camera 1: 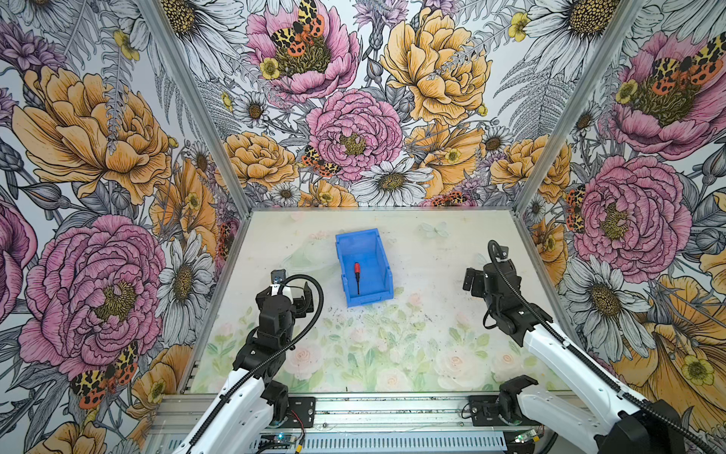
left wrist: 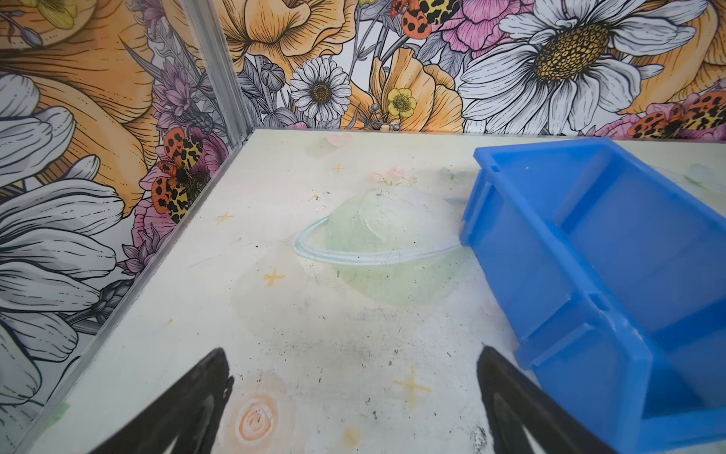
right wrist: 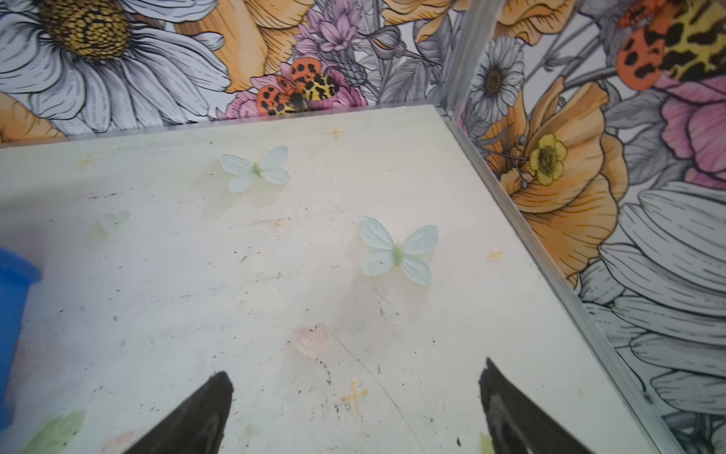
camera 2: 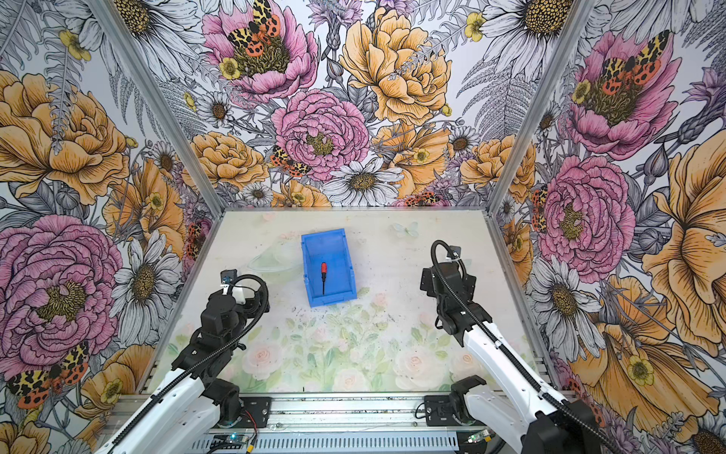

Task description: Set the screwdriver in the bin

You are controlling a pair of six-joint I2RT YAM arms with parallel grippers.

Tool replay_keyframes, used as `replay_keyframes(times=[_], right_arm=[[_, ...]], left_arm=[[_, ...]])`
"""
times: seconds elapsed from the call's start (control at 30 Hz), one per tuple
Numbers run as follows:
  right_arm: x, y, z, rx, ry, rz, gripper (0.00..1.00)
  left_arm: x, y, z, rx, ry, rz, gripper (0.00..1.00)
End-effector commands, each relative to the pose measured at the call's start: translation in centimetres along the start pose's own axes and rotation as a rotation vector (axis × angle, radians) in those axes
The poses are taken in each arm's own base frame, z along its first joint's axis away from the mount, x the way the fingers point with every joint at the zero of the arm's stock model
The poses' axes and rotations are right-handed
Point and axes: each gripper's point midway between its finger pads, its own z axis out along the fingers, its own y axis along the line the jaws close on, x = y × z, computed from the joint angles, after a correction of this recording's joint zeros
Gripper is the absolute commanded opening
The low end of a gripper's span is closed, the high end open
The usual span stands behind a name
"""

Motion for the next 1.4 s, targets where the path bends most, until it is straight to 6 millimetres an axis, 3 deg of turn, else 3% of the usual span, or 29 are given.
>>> replay_keyframes(times=[0.0,0.2,0.43,0.7,0.93,1.13,1.23,1.37], right_arm=[[-0.9,-2.4,0.5,0.015,-0.076,0.139,1.00],[-0.2,-3.4,1.5,-0.053,-0.166,0.043,0.99],[2.4,-4.0,3.7,-0.038,-0.128,-0.032,1.00],[1.2,-3.2,4.7,-0.067,-0.172,-0.030,1.00],[-0.8,-2.0,8.1,-0.090,-0.181,-0.038,0.99],[-2.2,-1.0,10.4,-0.122,-0.205,-0.011,0.99],[-1.4,0.7,11.2,-0.182,-0.211,-0.071,1.00],[-0.9,0.3,10.7,-0.183,-0.245,-0.052,0.99]], left_arm=[[-1.1,0.2,1.1,0.025,-0.079,-0.004,0.99],[0.6,1.5,4.1,-0.014,-0.041,-0.092,0.99],[0.2,-0.8,7.7,0.066,-0.001,-0.024,0.99],[-0.4,-2.0,10.6,0.096,0.009,-0.009,0.99],[-0.8,-2.5,12.9,0.106,0.028,-0.016,0.99],[-0.8,-1.8,12.8,0.084,0.022,-0.033,0.99],[-1.0,-1.0,12.5,0.042,0.006,-0.028,0.99],[-1.4,0.4,12.6,-0.025,-0.029,-0.019,0.99]])
